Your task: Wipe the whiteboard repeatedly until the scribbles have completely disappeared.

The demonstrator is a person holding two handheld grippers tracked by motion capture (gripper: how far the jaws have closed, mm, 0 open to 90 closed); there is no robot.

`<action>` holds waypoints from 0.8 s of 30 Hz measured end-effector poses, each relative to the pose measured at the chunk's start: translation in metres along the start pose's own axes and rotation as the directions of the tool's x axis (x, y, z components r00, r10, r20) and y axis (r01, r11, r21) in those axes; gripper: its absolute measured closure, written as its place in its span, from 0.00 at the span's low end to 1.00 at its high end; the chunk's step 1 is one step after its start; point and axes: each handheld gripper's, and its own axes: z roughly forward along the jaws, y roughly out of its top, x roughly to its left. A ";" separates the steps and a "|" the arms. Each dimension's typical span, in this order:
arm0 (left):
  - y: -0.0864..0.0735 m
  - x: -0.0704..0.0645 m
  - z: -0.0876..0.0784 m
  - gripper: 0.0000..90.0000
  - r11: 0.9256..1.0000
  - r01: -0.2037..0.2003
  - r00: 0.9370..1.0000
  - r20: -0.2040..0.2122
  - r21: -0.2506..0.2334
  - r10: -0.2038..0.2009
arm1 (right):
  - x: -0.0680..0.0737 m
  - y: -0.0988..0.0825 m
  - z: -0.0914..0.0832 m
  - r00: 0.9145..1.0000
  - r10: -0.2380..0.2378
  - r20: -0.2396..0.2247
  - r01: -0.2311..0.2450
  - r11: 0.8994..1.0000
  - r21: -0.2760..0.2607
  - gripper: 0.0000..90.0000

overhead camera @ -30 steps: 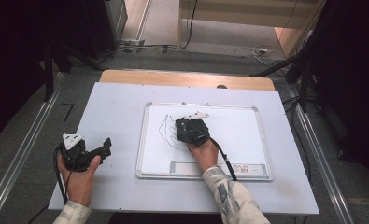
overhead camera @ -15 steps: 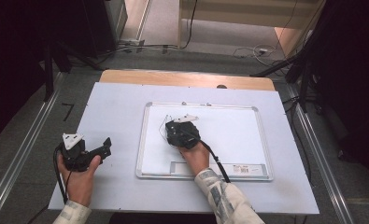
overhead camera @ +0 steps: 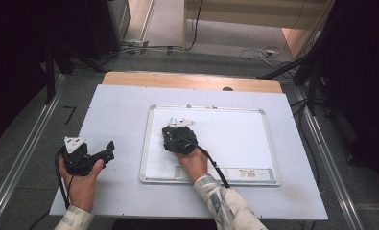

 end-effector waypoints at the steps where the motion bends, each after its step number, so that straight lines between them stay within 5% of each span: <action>1: 0.000 0.000 0.000 0.05 1.000 0.001 1.000 0.000 0.000 -0.001 | 0.001 0.000 0.000 1.000 0.000 -0.003 0.000 1.000 0.000 0.42; 10: 0.000 0.001 0.000 0.05 1.000 0.000 1.000 -0.001 0.001 0.000 | 0.008 0.003 0.003 1.000 -0.014 -0.012 0.014 1.000 0.003 0.42; 24: -0.001 0.004 0.000 0.05 1.000 0.006 1.000 -0.004 0.009 -0.006 | -0.003 0.014 0.013 1.000 -0.011 -0.012 0.011 1.000 0.003 0.42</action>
